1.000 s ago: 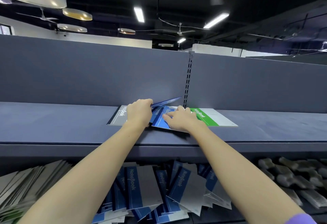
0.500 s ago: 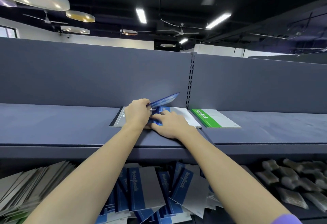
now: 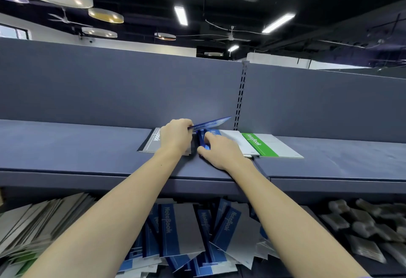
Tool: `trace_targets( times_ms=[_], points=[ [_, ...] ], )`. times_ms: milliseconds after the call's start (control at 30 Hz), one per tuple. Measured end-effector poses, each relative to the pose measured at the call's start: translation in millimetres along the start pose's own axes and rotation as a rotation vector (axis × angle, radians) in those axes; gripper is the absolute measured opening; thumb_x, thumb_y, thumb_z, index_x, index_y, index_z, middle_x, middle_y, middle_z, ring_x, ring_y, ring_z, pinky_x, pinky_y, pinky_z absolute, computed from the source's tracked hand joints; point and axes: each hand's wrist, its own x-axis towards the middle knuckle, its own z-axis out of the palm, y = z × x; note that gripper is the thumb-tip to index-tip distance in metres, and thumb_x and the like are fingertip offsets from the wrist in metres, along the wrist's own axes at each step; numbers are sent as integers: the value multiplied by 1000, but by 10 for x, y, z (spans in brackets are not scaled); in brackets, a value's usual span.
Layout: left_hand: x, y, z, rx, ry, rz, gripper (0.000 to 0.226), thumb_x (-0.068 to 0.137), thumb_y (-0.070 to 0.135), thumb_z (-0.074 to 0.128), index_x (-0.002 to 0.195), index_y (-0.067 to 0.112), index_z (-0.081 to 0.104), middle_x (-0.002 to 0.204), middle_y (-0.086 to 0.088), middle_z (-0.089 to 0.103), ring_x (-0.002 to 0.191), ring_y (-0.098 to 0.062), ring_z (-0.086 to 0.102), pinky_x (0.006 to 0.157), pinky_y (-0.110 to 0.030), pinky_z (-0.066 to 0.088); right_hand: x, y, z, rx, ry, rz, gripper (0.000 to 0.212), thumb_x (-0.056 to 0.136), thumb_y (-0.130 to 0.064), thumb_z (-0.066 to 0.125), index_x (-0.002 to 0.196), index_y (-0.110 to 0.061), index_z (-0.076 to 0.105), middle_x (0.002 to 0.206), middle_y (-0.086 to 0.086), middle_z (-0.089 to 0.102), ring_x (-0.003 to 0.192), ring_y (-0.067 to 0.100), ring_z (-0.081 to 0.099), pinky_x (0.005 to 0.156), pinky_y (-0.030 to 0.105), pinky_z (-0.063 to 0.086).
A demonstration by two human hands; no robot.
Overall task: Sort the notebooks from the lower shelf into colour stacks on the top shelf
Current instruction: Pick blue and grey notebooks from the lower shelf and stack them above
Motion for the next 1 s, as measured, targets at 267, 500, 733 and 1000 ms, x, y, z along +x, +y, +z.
trace_targets(
  times_ms=[267, 500, 733, 1000],
  points=[
    [-1, 12, 4, -24, 54, 38, 17, 99, 19, 48, 96, 18, 64, 86, -4, 68, 81, -34, 58, 64, -34, 37, 27, 108, 35, 285, 133, 65, 37, 98, -46, 47, 122, -20, 59, 122, 2, 65, 112, 26, 57, 89, 38, 47],
    [-30, 93, 56, 7, 33, 257, 17, 100, 17, 45, 100, 22, 61, 85, 1, 66, 79, -28, 56, 64, -35, 40, 71, 272, -28, 719, 388, 361, 41, 97, -54, 45, 101, -16, 59, 100, 2, 66, 94, 25, 58, 74, 36, 41],
    [-114, 122, 94, -101, -94, 459, 18, 96, 41, 53, 107, 33, 65, 96, 11, 72, 91, -19, 64, 73, -36, 51, 88, 303, -67, 755, 438, 451, 29, 101, -29, 44, 88, -6, 54, 87, 7, 59, 85, 29, 50, 70, 33, 32],
    [-96, 96, 59, -160, -241, 325, 23, 97, 40, 41, 107, 35, 62, 99, 13, 68, 97, -17, 62, 81, -35, 48, 79, 440, -264, 1006, 484, 656, 26, 102, -16, 34, 109, -3, 56, 102, 10, 62, 82, 30, 64, 54, 28, 46]
  ],
)
